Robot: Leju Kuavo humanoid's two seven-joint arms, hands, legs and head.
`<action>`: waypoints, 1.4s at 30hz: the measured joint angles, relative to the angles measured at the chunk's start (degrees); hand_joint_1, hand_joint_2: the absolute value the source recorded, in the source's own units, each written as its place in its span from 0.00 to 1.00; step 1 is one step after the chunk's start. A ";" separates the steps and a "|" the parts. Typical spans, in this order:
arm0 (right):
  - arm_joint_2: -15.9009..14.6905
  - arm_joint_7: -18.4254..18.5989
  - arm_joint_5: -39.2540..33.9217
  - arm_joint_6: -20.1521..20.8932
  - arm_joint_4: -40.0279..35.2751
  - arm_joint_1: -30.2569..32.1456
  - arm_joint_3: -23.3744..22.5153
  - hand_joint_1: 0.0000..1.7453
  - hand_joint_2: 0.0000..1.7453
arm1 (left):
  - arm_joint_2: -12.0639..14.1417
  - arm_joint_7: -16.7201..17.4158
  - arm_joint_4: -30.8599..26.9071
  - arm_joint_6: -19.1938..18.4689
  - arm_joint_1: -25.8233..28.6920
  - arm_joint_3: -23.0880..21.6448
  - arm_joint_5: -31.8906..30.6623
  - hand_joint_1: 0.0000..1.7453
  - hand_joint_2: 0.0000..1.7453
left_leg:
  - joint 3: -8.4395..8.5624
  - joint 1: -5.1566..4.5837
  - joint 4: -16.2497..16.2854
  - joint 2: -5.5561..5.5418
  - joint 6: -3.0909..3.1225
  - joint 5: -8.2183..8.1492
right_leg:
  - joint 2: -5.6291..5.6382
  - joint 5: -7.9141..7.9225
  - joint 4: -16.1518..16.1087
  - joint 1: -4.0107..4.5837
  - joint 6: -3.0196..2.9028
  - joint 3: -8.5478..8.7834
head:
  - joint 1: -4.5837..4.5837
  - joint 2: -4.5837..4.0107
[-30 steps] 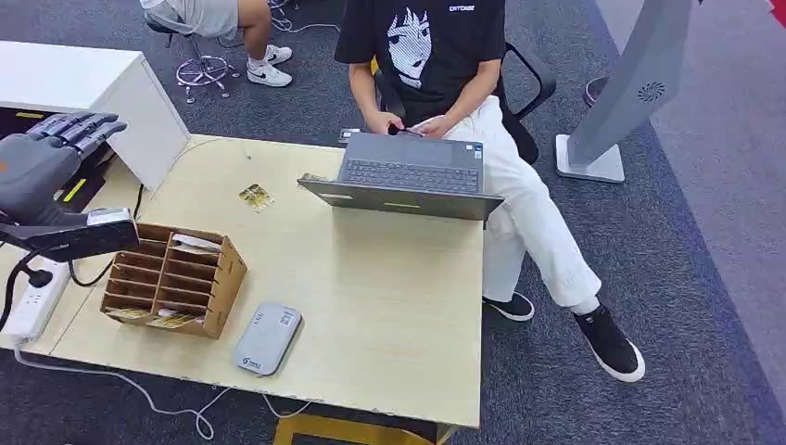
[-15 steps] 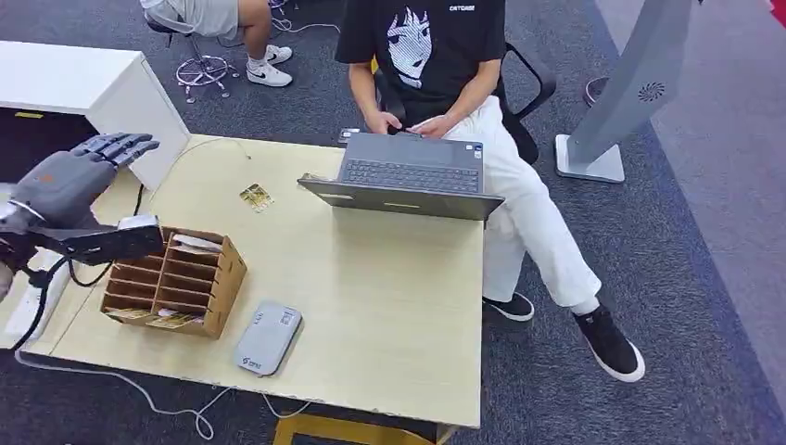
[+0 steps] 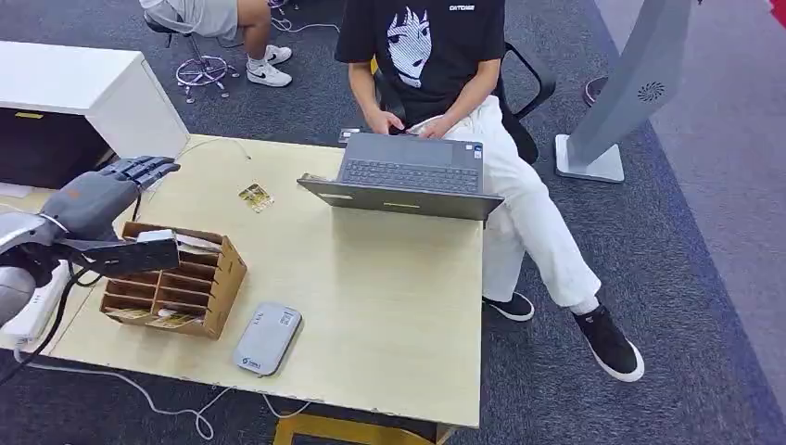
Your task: Pass the card to the sensor for recognition and then transmit it.
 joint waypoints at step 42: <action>-0.15 -0.17 0.85 0.61 0.00 -0.06 0.96 0.00 1.00 | 7.76 -2.40 -0.37 -7.43 0.27 -0.85 16.15 0.00 1.00 | 0.01 0.01 0.00 0.01 0.00 0.00 | 0.01 0.00 0.01 0.00 0.00 0.00 | 0.00 0.00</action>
